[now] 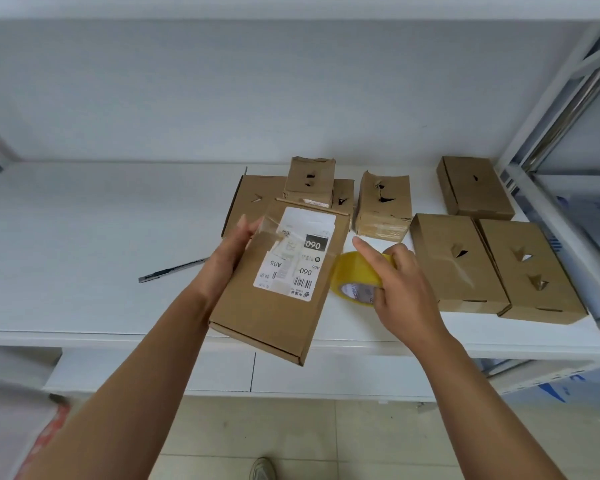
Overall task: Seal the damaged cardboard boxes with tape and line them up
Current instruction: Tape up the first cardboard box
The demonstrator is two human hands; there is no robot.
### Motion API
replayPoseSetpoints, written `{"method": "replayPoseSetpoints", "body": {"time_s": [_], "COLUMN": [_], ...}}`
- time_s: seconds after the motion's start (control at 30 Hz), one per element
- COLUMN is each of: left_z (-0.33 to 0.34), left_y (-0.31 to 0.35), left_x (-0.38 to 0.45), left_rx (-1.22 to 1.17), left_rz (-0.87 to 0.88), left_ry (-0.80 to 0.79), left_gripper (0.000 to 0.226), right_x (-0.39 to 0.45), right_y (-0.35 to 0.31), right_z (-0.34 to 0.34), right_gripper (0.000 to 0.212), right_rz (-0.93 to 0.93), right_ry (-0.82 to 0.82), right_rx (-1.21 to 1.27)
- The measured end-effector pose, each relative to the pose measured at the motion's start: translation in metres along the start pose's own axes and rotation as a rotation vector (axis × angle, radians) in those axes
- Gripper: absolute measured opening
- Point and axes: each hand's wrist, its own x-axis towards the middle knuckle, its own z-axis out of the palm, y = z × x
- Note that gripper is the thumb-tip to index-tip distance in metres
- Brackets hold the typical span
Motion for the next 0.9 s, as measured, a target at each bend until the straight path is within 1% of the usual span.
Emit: {"method": "replayPoseSetpoints", "body": {"time_s": [0.07,0.1,0.17,0.23,0.27,0.37,0.4,0.47,0.5,0.6,0.63,0.73,0.8,0.9], "left_z": [-0.001,-0.002,-0.004,-0.003,-0.003,0.0,0.001,0.001,0.001,0.002,0.002,0.001,0.003,0.015], "left_y": [0.002,0.002,0.0,-0.001,-0.002,-0.003,-0.003,-0.002,-0.002,0.0,-0.001,-0.005,-0.006,-0.009], "left_x": [0.001,0.003,0.006,0.008,0.008,0.007,0.008,0.009,0.009,0.01,0.011,0.013,0.013,0.013], "left_rx": [0.105,0.137,0.183,0.144,0.106,0.049,0.083,0.164,0.178,0.191,0.217,0.206,0.265,0.495], "left_rz": [-0.128,-0.154,-0.124,-0.107,-0.111,-0.151,-0.132,-0.085,-0.091,-0.187,-0.173,-0.11,-0.105,-0.084], "left_ry": [0.09,0.133,0.184,0.202,0.198,0.179,0.185,0.22,0.232,0.287,0.304,0.281,0.224,0.147], "left_gripper": [0.063,0.06,0.044,0.035,0.035,0.048,0.046,0.032,0.03,0.047,0.047,0.033,0.038,0.051], "right_x": [-0.002,-0.003,-0.003,-0.003,-0.004,-0.005,-0.006,-0.008,-0.008,-0.009,-0.009,-0.009,-0.009,-0.006], "right_y": [-0.003,-0.004,-0.006,-0.006,-0.006,-0.005,-0.004,-0.004,-0.005,-0.007,-0.008,-0.009,-0.009,-0.01], "right_z": [0.0,0.0,0.0,0.0,0.0,-0.002,-0.003,-0.003,-0.003,-0.004,-0.005,-0.007,-0.009,-0.009], "right_gripper": [0.081,0.082,0.082,0.081,0.081,0.081,0.082,0.082,0.082,0.081,0.081,0.08,0.079,0.081], "right_rz": [-0.006,-0.012,-0.029,-0.026,-0.021,-0.024,-0.03,-0.042,-0.042,-0.034,-0.031,-0.028,-0.02,-0.003], "right_ry": [0.003,0.008,0.025,0.039,0.043,0.053,0.055,0.059,0.061,0.071,0.071,0.07,0.081,0.081], "right_rx": [-0.033,-0.05,-0.072,-0.067,-0.065,-0.086,-0.097,-0.118,-0.125,-0.139,-0.139,-0.133,-0.138,-0.155]}}
